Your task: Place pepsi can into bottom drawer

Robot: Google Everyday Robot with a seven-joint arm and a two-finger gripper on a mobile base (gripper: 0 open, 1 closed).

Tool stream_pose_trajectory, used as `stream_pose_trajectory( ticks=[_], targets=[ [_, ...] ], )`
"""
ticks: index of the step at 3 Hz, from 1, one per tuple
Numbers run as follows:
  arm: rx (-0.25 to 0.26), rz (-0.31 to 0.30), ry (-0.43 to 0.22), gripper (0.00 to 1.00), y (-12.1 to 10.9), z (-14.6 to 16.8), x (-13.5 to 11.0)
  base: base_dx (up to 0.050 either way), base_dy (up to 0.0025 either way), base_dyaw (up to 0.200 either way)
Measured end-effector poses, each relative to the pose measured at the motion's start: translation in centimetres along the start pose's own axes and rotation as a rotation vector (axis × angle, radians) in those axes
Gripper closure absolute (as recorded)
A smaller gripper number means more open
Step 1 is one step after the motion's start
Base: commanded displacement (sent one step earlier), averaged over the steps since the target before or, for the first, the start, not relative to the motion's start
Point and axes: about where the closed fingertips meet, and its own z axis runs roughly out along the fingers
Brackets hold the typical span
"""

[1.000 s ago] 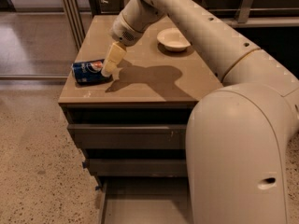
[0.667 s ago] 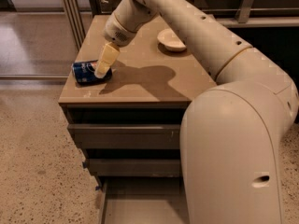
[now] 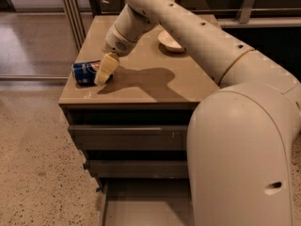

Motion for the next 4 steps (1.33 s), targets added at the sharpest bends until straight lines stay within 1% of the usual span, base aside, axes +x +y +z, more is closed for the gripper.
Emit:
stream_pose_trajectory(
  ticks=[1,3,4],
  targets=[
    [-0.006,0.001,0.003,0.33,0.16,0.32,0.16,0.0,0.0,0.0],
    [-0.006,0.001,0.003,0.81,0.16,0.33,0.16,0.0,0.0,0.0],
    [0.002,-0.005,0.0,1.0,0.31,-0.01,-0.1,0.0,0.0,0.0]
  ],
)
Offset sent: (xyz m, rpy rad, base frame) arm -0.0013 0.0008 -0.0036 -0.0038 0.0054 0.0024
